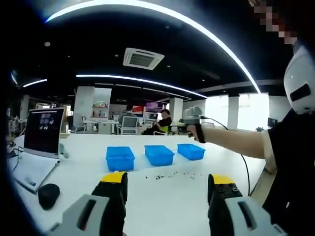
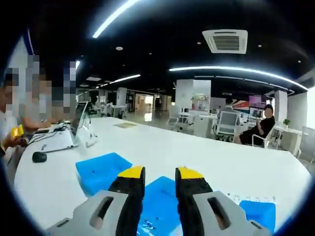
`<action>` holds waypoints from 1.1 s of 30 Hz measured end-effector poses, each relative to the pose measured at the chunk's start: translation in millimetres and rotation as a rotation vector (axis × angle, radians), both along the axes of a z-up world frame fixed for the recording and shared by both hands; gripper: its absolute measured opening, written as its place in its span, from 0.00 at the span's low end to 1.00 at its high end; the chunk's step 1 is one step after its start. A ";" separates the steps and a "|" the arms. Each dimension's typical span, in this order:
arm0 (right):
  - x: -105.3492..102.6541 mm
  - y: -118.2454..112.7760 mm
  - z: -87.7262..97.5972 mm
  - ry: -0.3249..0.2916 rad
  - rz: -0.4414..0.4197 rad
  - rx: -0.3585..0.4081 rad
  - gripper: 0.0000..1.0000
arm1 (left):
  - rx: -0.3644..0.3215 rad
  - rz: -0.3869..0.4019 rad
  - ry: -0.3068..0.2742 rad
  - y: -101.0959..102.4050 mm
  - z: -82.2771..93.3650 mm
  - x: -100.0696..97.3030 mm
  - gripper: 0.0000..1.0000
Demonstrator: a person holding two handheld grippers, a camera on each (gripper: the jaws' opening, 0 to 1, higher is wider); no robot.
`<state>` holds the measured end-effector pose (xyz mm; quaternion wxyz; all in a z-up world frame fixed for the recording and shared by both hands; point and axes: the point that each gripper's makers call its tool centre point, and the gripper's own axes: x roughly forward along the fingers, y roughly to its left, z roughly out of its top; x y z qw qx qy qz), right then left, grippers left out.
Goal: Pick up the resistors one by one and place each resistor into its matching bin, sorting the parts by color and model until every resistor is separated into the correct bin for its type
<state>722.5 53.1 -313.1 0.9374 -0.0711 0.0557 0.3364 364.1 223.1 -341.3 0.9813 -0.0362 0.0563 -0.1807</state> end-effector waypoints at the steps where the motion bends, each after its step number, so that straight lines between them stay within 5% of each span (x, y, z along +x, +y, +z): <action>1: -3.5 -1.6 1.0 -0.001 0.005 0.001 0.27 | 0.000 -0.001 -0.001 -0.1 0.3 0.1 0.67; 14: -73.5 -35.9 15.9 -0.035 0.074 0.022 0.28 | -0.002 -0.025 -0.008 -8.0 1.9 4.8 0.67; 25: -199.9 -77.5 38.6 -0.129 0.085 0.138 0.29 | -0.008 -0.040 -0.009 -13.8 2.1 10.0 0.67; 33: -247.0 -102.4 33.5 -0.150 0.042 0.149 0.29 | -0.002 -0.048 -0.005 -15.7 1.4 12.6 0.67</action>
